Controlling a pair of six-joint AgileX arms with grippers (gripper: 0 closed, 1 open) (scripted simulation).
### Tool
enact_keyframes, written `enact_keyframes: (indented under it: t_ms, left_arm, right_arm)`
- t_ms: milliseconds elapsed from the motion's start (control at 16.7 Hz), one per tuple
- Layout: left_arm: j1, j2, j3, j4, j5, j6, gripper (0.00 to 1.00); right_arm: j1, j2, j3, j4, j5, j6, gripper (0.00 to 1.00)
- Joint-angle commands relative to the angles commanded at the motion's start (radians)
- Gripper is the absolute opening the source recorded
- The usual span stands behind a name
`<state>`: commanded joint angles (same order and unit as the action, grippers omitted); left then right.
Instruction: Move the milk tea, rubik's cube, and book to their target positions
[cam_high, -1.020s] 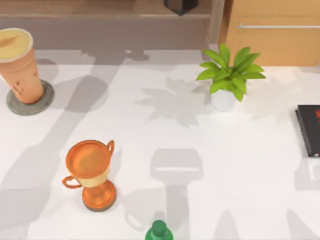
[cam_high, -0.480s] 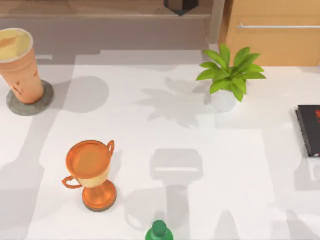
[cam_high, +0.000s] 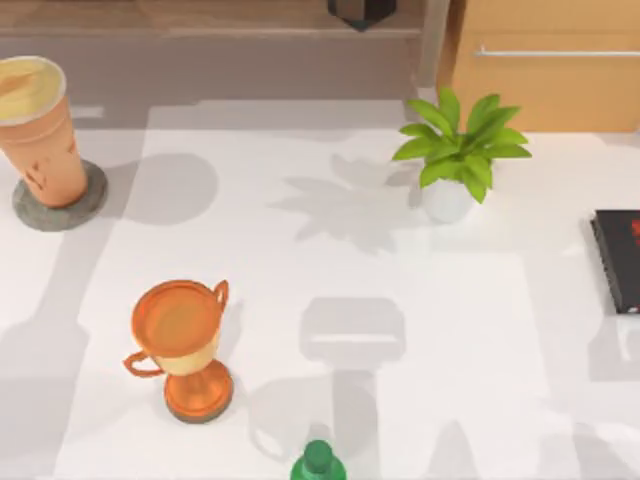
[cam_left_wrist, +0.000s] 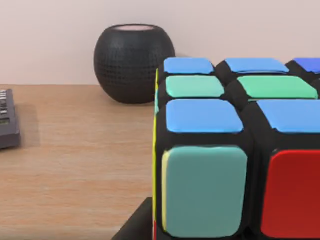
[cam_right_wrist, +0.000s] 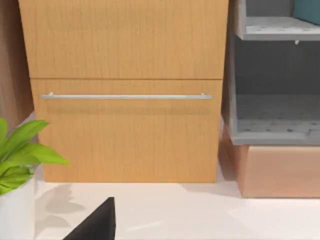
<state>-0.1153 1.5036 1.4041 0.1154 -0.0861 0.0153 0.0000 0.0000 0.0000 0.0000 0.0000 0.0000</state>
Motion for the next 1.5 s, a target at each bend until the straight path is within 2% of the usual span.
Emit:
enact_keyframes:
  t_ms: [600,1020,1500]
  left_arm:
    - [0.020,0.296,0.349,-0.021,0.022,-0.003,0.00]
    - [0.023,0.366,0.395,-0.042,0.026,-0.001,0.00]
    - [0.023,0.366,0.395,-0.042,0.026,-0.001,0.60]
  right_arm:
    - [0.000,0.000,0.000,0.000,0.000,0.000,1.00]
    - [0.000,0.000,0.000,0.000,0.000,0.000,1.00]
    - [0.000,0.000,0.000,0.000,0.000,0.000,1.00]
